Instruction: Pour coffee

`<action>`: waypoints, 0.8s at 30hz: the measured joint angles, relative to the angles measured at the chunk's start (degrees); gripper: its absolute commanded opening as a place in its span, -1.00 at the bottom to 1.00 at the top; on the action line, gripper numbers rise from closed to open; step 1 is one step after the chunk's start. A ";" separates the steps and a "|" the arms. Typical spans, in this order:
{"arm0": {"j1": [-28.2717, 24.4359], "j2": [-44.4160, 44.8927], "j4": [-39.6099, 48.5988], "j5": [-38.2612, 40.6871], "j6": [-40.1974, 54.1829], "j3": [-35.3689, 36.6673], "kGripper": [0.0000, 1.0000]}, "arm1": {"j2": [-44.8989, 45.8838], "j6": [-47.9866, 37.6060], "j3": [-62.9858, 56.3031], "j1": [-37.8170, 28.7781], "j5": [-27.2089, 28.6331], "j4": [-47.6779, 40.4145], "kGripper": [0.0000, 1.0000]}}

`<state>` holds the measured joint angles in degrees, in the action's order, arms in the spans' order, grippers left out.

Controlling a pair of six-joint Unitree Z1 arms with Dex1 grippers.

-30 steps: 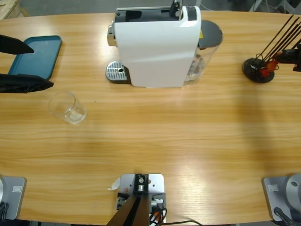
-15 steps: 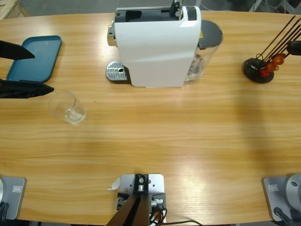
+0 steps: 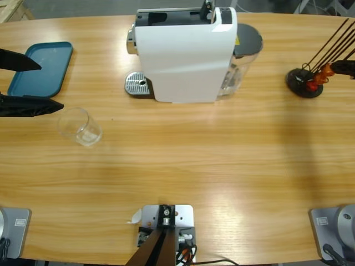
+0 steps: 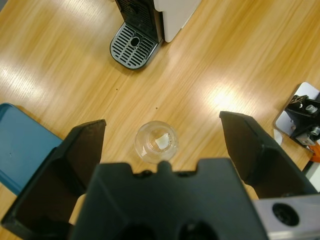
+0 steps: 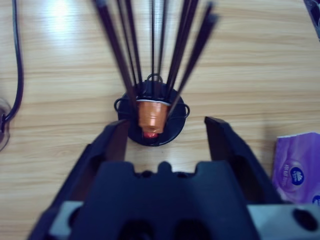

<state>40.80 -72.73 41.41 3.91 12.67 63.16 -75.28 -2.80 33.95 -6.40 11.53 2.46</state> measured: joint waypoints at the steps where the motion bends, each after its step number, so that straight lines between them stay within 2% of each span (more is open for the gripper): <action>1: 0.02 0.00 0.00 0.00 0.00 0.00 0.97 | 0.09 -0.10 -0.05 -0.33 0.11 0.00 0.52; 6: 0.07 0.07 0.00 0.00 -0.11 -0.09 0.97 | 0.17 -0.59 -0.51 -1.13 0.71 -0.77 0.50; 12: 0.14 0.62 0.00 0.00 -0.13 -0.51 0.97 | -2.07 -1.80 -4.26 -1.26 1.90 -7.03 0.50; 16: 0.15 0.70 0.00 0.00 -0.13 -0.51 0.97 | -4.23 -2.38 -5.73 -1.27 2.36 -9.98 0.26; 24: 0.16 0.70 0.00 0.00 -0.13 -0.51 0.97 | -6.68 -2.46 -6.11 -1.27 2.36 -13.86 0.26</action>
<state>40.96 -72.03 41.41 3.91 12.54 62.65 -81.96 -5.26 27.85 -7.67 13.89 -11.39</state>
